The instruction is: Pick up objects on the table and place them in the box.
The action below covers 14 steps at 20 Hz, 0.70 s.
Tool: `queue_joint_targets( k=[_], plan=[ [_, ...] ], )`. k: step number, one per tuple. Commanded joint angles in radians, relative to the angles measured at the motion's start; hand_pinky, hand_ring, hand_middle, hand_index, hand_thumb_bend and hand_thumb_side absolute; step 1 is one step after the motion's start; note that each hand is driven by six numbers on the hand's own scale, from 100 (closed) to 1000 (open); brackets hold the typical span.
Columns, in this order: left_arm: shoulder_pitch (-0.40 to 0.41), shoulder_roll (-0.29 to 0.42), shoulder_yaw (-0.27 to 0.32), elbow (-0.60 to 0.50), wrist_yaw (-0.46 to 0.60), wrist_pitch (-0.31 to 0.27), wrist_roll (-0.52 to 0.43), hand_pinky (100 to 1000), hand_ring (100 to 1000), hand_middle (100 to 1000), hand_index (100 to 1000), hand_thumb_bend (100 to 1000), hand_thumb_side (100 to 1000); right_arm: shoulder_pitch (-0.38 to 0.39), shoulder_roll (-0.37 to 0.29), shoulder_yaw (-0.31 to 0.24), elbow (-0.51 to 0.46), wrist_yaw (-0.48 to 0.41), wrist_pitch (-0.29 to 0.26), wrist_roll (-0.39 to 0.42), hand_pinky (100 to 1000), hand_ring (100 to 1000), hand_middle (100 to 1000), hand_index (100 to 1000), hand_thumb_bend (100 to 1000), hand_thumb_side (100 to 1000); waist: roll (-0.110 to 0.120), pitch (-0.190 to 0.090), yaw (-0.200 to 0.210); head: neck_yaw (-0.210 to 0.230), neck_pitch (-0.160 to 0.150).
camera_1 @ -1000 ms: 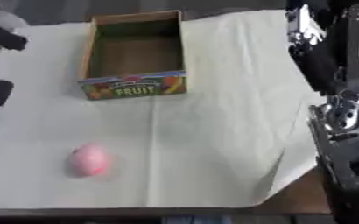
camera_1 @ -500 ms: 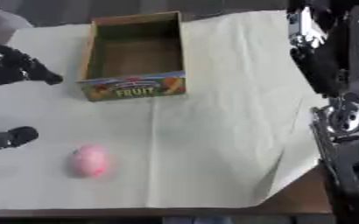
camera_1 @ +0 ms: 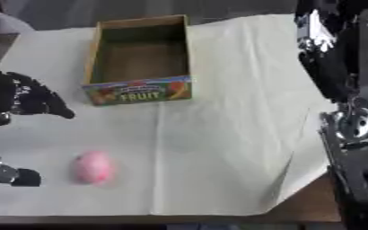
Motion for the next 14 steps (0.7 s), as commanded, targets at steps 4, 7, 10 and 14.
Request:
queue_joint_targets(
  k=[4, 7, 10, 14],
  plan=[
    [-0.005, -0.008, -0.021, -0.013, 0.035, 0.074, -0.035, 764, 788, 743, 924, 479, 818, -0.003, -0.002, -0.002, -0.020, -0.004, 0.001, 0.009, 579, 808, 580, 772, 160, 633, 0.000, -0.019, 0.004, 0.004, -0.008],
    [-0.004, -0.025, -0.037, -0.013, 0.056, 0.123, -0.040, 767, 788, 728, 908, 451, 774, -0.003, -0.002, -0.002, -0.020, -0.004, 0.002, 0.011, 579, 808, 579, 771, 161, 633, -0.001, -0.018, 0.004, 0.003, -0.011],
    [-0.006, -0.044, -0.061, -0.013, 0.096, 0.184, -0.060, 778, 799, 731, 922, 469, 704, -0.002, -0.002, -0.001, -0.020, -0.005, 0.004, 0.013, 578, 808, 578, 771, 160, 633, 0.000, -0.017, 0.004, 0.002, -0.010],
    [-0.008, -0.063, -0.078, -0.013, 0.133, 0.252, -0.083, 772, 795, 732, 973, 474, 598, 0.000, -0.002, 0.000, -0.020, -0.005, 0.005, 0.017, 578, 808, 577, 769, 156, 631, 0.000, -0.015, 0.005, 0.001, -0.011]
  ],
)
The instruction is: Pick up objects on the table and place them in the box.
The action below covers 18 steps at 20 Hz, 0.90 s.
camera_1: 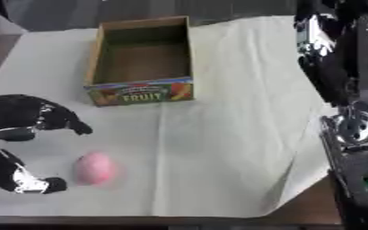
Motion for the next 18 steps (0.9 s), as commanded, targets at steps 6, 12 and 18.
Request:
queue_joint_targets(
  k=[6, 12, 18],
  plan=[
    [-0.012, -0.013, -0.022, -0.013, 0.034, 0.128, -0.052, 772, 800, 749, 986, 373, 420, -0.007, -0.009, 0.000, -0.020, -0.005, 0.000, 0.013, 577, 808, 576, 769, 155, 631, -0.001, -0.012, -0.001, 0.001, -0.013],
    [-0.017, -0.029, -0.039, -0.013, 0.000, 0.177, -0.073, 775, 812, 792, 990, 401, 408, -0.007, -0.009, 0.002, -0.020, -0.007, 0.001, 0.017, 576, 809, 574, 768, 155, 630, -0.002, -0.008, -0.002, 0.003, -0.015],
    [-0.029, -0.044, -0.047, 0.023, -0.059, 0.171, -0.062, 787, 844, 877, 966, 411, 424, -0.005, -0.010, 0.003, -0.020, -0.009, 0.003, 0.022, 575, 809, 573, 768, 156, 631, -0.001, -0.004, -0.003, 0.005, -0.017]
  ],
)
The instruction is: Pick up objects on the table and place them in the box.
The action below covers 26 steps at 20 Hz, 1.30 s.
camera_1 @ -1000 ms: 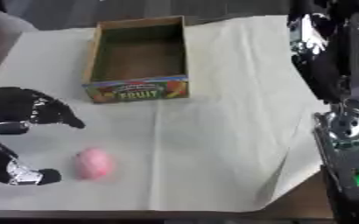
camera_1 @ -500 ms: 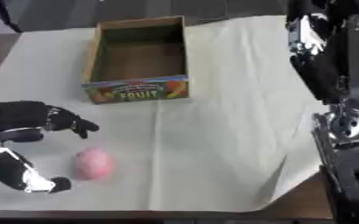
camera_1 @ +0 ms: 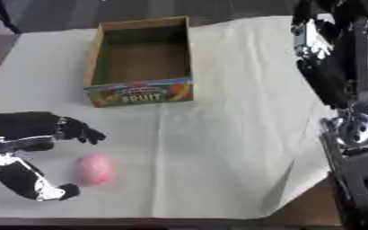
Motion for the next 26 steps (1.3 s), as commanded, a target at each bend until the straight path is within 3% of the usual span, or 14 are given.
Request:
queue_joint_targets(
  k=[1, 13, 20, 26],
  plan=[
    [-0.018, 0.007, 0.000, 0.019, -0.033, -0.009, 0.007, 788, 847, 884, 961, 416, 424, -0.007, -0.010, 0.002, -0.020, -0.008, -0.001, 0.005, 575, 809, 573, 768, 156, 631, -0.001, -0.011, -0.001, 0.005, -0.009],
    [-0.027, -0.031, -0.018, 0.162, -0.127, -0.056, 0.032, 801, 866, 884, 966, 470, 460, -0.005, -0.012, 0.004, -0.020, -0.012, 0.000, 0.009, 573, 810, 571, 767, 155, 631, 0.003, -0.002, -0.005, 0.009, -0.014],
    [-0.038, -0.053, -0.033, 0.234, -0.160, -0.077, 0.022, 796, 859, 810, 982, 479, 462, -0.007, -0.011, 0.004, -0.020, -0.014, 0.001, 0.009, 572, 810, 569, 765, 155, 631, 0.001, 0.003, -0.010, 0.011, -0.017],
    [-0.041, -0.067, -0.034, 0.261, -0.161, -0.084, 0.024, 785, 845, 774, 933, 475, 476, -0.008, -0.011, 0.004, -0.020, -0.014, 0.003, 0.008, 572, 811, 568, 766, 155, 631, -0.002, 0.008, -0.011, 0.013, -0.013]
  ],
)
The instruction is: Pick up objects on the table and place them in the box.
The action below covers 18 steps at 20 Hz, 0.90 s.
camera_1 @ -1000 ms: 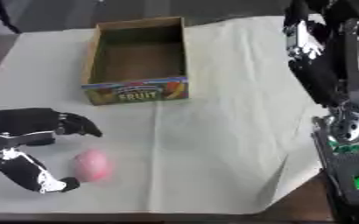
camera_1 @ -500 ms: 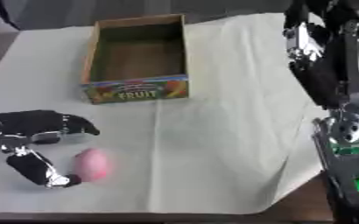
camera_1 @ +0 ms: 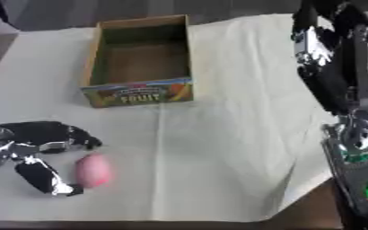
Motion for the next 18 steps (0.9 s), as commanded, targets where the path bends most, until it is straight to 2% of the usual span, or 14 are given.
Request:
queue_joint_targets(
  k=[1, 10, 18],
  plan=[
    [-0.018, 0.011, 0.008, 0.000, -0.001, -0.005, 0.003, 783, 843, 770, 925, 471, 477, -0.012, -0.011, -0.001, -0.020, -0.005, 0.001, 0.002, 571, 811, 568, 766, 156, 631, -0.002, -0.013, 0.000, 0.005, -0.005],
    [-0.028, 0.004, 0.006, 0.002, -0.016, -0.012, 0.028, 767, 825, 747, 805, 409, 487, -0.010, -0.009, -0.001, -0.020, -0.006, 0.004, 0.002, 570, 811, 567, 768, 156, 631, -0.003, -0.013, 0.000, 0.007, -0.005],
    [-0.032, 0.001, 0.006, -0.003, -0.046, -0.038, 0.071, 761, 821, 742, 744, 346, 448, -0.007, -0.009, 0.000, -0.020, -0.007, 0.008, 0.004, 569, 812, 565, 771, 159, 632, -0.002, -0.012, 0.001, 0.006, -0.003]
  ],
)
